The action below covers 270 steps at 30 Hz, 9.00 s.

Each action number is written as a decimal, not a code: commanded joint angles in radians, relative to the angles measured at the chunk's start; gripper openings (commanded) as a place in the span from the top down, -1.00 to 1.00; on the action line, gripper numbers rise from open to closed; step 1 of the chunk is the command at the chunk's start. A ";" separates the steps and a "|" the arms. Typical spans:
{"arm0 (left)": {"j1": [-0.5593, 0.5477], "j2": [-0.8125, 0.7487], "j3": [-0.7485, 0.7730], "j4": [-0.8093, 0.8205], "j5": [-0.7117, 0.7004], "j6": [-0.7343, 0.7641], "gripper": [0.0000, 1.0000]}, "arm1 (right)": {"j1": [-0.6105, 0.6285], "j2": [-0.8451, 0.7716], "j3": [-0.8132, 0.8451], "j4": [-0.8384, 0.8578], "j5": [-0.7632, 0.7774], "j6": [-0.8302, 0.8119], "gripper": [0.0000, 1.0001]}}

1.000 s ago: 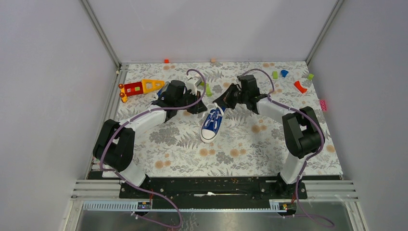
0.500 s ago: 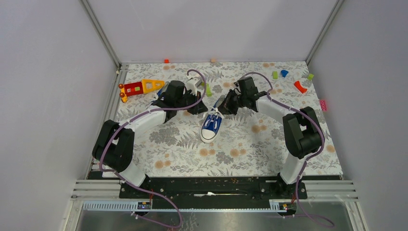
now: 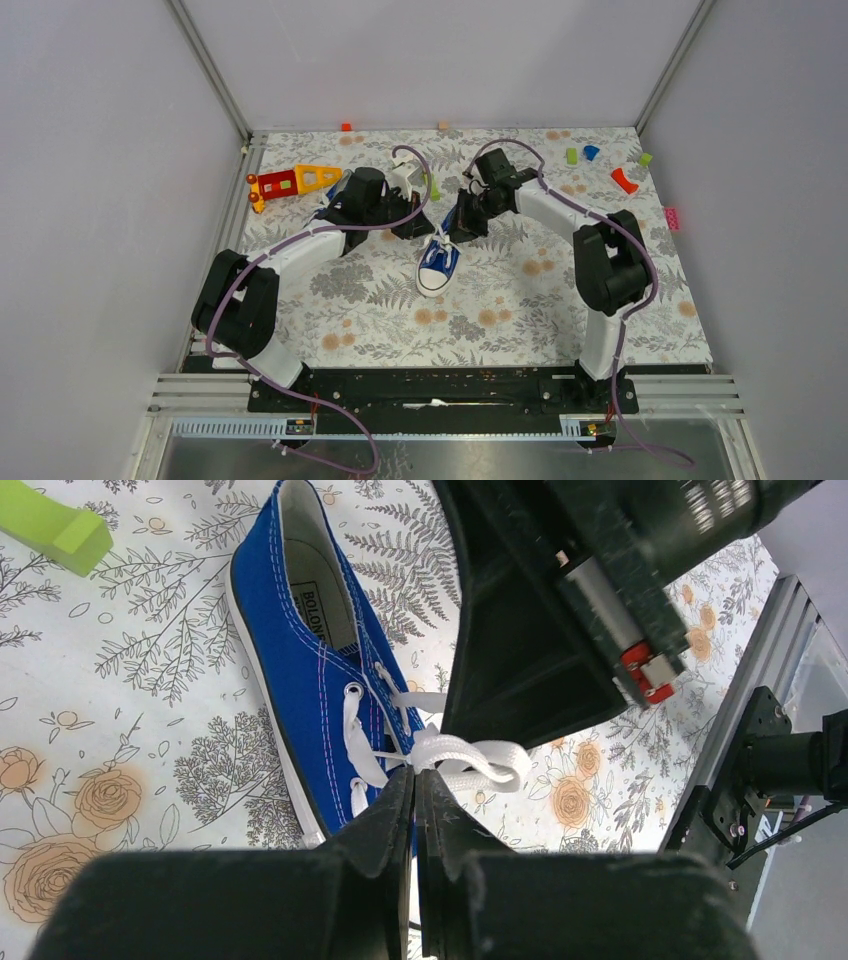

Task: Tie the shoes

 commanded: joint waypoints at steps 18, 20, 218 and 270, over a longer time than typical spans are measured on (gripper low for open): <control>-0.004 0.040 -0.006 0.125 0.051 0.030 0.91 | 0.054 0.246 0.401 -0.559 0.025 -0.405 0.74; -0.004 0.047 -0.011 0.138 0.050 0.033 0.92 | 0.060 0.262 0.414 -0.573 0.021 -0.416 0.69; -0.113 0.217 0.148 -0.362 -0.506 0.110 -0.43 | -0.039 -0.824 -0.799 0.360 0.438 -0.269 -0.50; -0.114 -0.160 -0.271 0.373 -0.431 -0.125 1.00 | 0.000 -0.530 -0.584 0.590 0.217 -0.358 -0.27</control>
